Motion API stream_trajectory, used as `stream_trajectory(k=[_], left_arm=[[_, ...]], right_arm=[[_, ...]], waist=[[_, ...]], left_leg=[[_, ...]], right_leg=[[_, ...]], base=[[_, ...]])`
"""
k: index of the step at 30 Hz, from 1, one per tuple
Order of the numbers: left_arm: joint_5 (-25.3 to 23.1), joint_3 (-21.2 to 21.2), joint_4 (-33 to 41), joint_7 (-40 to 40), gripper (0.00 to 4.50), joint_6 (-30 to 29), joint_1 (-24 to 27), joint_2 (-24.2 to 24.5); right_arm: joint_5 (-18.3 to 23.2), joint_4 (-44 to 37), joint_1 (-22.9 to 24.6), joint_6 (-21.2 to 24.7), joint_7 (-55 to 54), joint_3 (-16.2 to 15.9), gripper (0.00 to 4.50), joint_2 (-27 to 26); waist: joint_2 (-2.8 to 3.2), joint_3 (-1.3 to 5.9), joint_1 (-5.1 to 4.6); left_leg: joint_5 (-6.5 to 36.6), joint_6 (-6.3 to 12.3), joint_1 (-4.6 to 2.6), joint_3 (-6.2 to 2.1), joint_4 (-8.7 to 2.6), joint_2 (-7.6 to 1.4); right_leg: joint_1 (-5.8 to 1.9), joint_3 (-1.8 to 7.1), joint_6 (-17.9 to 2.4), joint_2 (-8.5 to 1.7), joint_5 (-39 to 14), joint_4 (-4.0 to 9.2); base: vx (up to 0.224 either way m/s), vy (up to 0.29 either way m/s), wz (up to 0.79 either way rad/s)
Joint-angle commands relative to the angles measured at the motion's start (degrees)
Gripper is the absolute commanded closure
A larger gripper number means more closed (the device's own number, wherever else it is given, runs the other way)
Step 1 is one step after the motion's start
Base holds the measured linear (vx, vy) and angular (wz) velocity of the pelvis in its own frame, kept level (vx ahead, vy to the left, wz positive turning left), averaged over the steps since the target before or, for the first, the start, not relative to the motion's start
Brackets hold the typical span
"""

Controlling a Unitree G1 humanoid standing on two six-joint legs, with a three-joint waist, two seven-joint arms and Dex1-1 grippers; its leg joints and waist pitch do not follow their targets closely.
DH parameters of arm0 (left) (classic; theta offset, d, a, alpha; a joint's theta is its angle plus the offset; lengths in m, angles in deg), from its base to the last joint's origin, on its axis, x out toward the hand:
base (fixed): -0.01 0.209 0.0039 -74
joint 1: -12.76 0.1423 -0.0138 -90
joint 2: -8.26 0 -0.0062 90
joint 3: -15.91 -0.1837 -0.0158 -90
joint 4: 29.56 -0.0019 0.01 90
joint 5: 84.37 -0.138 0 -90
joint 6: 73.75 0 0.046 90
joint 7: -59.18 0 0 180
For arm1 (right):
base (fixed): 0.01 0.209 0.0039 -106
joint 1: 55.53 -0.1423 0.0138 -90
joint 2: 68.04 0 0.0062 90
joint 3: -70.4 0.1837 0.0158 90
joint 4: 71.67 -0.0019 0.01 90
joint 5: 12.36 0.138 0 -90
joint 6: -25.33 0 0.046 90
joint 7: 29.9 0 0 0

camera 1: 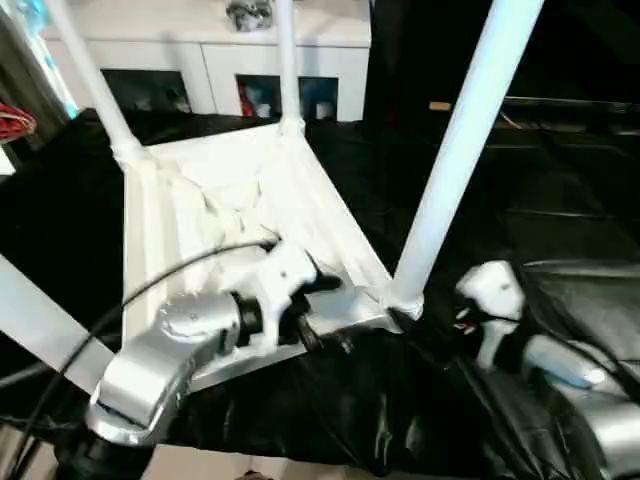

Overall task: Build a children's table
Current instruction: Rotate table base

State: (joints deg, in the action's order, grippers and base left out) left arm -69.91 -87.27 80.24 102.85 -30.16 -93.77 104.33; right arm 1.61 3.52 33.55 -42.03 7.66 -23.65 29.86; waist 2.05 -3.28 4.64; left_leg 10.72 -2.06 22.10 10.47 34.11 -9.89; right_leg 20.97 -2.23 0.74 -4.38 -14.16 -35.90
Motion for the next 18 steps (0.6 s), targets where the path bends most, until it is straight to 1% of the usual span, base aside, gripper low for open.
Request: stream_trajectory(k=[1, 2, 3, 4, 5, 6, 7, 8, 9, 10, 11, 12, 13, 14, 15, 16, 17, 18], left_arm=[[0.89, 0.45, 0.79, -0.96, 0.06, -1.18, -1.09, 0.45], [0.89, 0.45, 0.79, -0.96, 0.06, -1.18, -1.09, 0.45], [1.14, 0.40, 1.24, -0.74, 0.06, -1.19, -0.74, 0.24], [1.59, 0.33, 0.85, -0.20, 0.06, -0.86, -0.54, -0.60], [2.23, 0.43, 0.68, 0.39, 0.06, -0.30, 0.12, -1.35], [1.99, 0.08, 0.61, 0.65, 0.06, 0.33, 0.49, -1.49], [1.56, -0.40, 0.51, 0.94, 0.06, 1.20, 0.94, -1.58], [1.51, -0.45, 0.50, 0.97, 0.06, 1.29, 0.99, -1.59], [0.21, -2.71, -0.59, 1.23, 0.06, 4.67, 1.39, -0.97], [-0.16, -3.33, -1.29, 0.73, 0.06, 5.76, 1.50, -1.02], [-1.25, -4.58, -2.20, 0.83, 0.06, 7.61, 1.53, -0.54], [-1.97, -5.31, -2.75, 0.91, 0.06, 8.68, 1.53, -0.22], [-1.97, -5.31, -2.75, 0.91, 0.06, 8.68, 1.53, -0.22], [-2.48, -6.00, -3.71, 1.09, 0.06, 9.44, 1.64, -0.09], [-3.29, -6.85, -4.84, 1.08, 0.06, 10.13, 1.52, -0.01], [-3.74, -7.27, -5.59, 0.91, 0.06, 10.00, 1.40, 0.07], [-4.75, -7.91, -6.71, 0.48, 0.06, 10.35, 1.02, 0.17], [-5.44, -8.16, -7.58, 0.01, 0.06, 10.59, 0.58, 0.07]], right_arm=[[1.70, -2.07, -0.61, 1.22, 0.73, -0.50, 0.00, -0.69], [1.70, -2.07, -0.61, 1.22, 0.73, -0.50, 0.00, -0.69], [0.85, -2.50, -0.42, 0.86, 0.89, -0.64, 0.00, 0.10], [0.36, -2.22, -0.23, 0.08, 1.26, -0.27, 0.00, 0.68], [0.49, -2.26, 0.31, -0.06, 1.16, 0.43, 0.00, 0.79], [0.27, -2.33, 0.69, -0.07, 0.62, 0.87, 0.00, 1.12], [-0.02, -2.37, 1.17, -0.04, -0.20, 1.38, 0.00, 1.49], [-0.05, -2.37, 1.21, -0.04, -0.29, 1.43, 0.00, 1.53], [1.41, -3.25, 2.17, 1.04, -0.35, 3.21, 0.00, 2.11], [1.87, -3.57, 2.49, 1.55, -0.25, 3.75, 0.00, 2.27], [1.84, -3.82, 2.66, 1.81, 0.14, 3.81, 0.00, 2.83], [1.62, -3.92, 2.71, 1.88, 0.38, 3.67, 0.00, 3.22], [1.62, -3.92, 2.71, 1.88, 0.38, 3.67, 0.00, 3.22], [2.37, -4.32, 2.97, 2.15, 1.23, 3.91, 0.00, 3.70], [2.87, -4.45, 3.17, 2.23, 2.10, 4.20, 0.00, 4.36], [3.06, -4.51, 3.27, 2.42, 2.45, 4.35, 0.00, 4.74], [3.04, -4.29, 3.22, 2.52, 2.58, 4.54, 0.00, 5.14], [2.78, -4.02, 2.97, 2.54, 2.41, 4.63, 0.00, 5.34]], waist=[[-0.05, 3.28, 0.59], [-0.28, 3.23, 0.48], [0.35, 3.54, 0.59], [0.15, 3.10, 0.60], [-0.26, 2.95, 0.52], [0.12, 3.69, 0.81], [0.07, 3.55, 0.85], [-0.01, 3.51, 0.91], [-1.72, 2.93, 0.77], [-0.95, 2.98, 0.95], [-1.32, 2.67, 0.70], [-1.13, 2.73, 0.73], [-1.11, 2.70, 0.70], [-1.59, 2.53, 0.43], [-1.69, 2.33, 0.35], [-1.53, 2.36, 0.31], [-1.64, 2.39, 0.27], [-1.70, 2.28, 0.21]], left_leg=[[5.10, 3.26, -1.05, -1.61, -3.83, -3.04], [5.21, 3.19, -1.09, -1.52, -3.89, -3.04], [5.26, 2.63, -1.25, -1.58, -3.74, -3.05], [6.11, 2.43, -1.01, -1.55, -3.92, -2.95], [6.42, 2.42, -0.95, -1.46, -3.97, -2.93], [6.59, 2.28, -1.23, -1.47, -3.73, -2.95], [6.53, 2.29, -1.19, -1.49, -3.77, -3.04], [6.10, 2.23, -0.99, -1.49, -3.78, -2.99], [6.08, 2.94, -0.74, -1.37, -3.96, -2.92], [6.49, 3.13, -0.96, -1.42, -3.97, -3.03], [6.87, 3.27, -0.85, -1.37, -4.06, -3.01], [7.65, 3.00, -1.02, -1.45, -4.09, -3.03], [7.97, 2.87, -1.04, -1.51, -4.18, -3.11], [8.54, 2.43, -0.93, -1.54, -4.35, -3.11], [8.85, 2.46, -1.03, -1.44, -4.37, -3.11], [9.16, 2.24, -1.16, -1.46, -4.36, -3.15], [8.82, 2.15, -1.14, -1.46, -4.32, -3.16], [8.28, 2.25, -1.06, -1.45, -4.30, -3.10]], right_leg=[[-1.73, 2.20, -13.34, -3.72, 0.76, 3.78], [-1.62, 2.15, -13.27, -3.55, 0.92, 3.94], [-1.68, 2.10, -13.17, -3.44, 2.00, 3.95], [-1.66, 2.16, -13.19, -3.39, 2.08, 3.99], [-1.68, 2.24, -13.16, -3.48, 1.80, 4.08], [-1.97, 2.24, -13.26, -3.69, 0.95, 3.91], [-1.86, 2.25, -13.12, -3.77, 0.66, 4.10], [-1.96, 2.24, -12.79, -3.65, 0.85, 4.05], [-1.88, 2.32, -12.10, -3.59, 0.08, 4.20], [-1.69, 2.37, -11.53, -3.79, -1.56, 4.24], [-1.57, 2.37, -11.20, -3.66, -2.39, 4.48], [-1.54, 2.37, -10.44, -3.62, -4.00, 4.52], [-1.46, 2.37, -10.25, -3.65, -4.60, 4.63], [-1.50, 2.39, -9.85, -3.62, -5.51, 4.59], [-1.30, 2.43, -9.74, -3.59, -5.94, 4.83], [-1.28, 2.46, -9.85, -3.64, -6.07, 4.77], [-1.28, 2.46, -9.93, -3.62, -5.58, 4.72], [-1.22, 2.45, -9.97, -3.53, -4.53, 4.69]], base=[[0.000, 0.000, 0.00], [0.000, 0.000, 0.00], [0.000, 0.000, 0.00], [0.000, 0.000, 0.00], [0.000, 0.000, 0.00], [0.000, 0.000, 0.00], [0.000, 0.000, 0.00], [0.000, 0.000, 0.00], [0.000, 0.000, 0.00], [0.000, 0.000, 0.00], [0.000, 0.000, 0.00], [0.000, 0.000, 0.00], [0.000, 0.000, 0.00], [0.000, 0.000, 0.00], [0.000, 0.000, 0.00], [0.000, 0.000, 0.00], [0.000, 0.000, 0.00], [0.000, 0.000, 0.00]])
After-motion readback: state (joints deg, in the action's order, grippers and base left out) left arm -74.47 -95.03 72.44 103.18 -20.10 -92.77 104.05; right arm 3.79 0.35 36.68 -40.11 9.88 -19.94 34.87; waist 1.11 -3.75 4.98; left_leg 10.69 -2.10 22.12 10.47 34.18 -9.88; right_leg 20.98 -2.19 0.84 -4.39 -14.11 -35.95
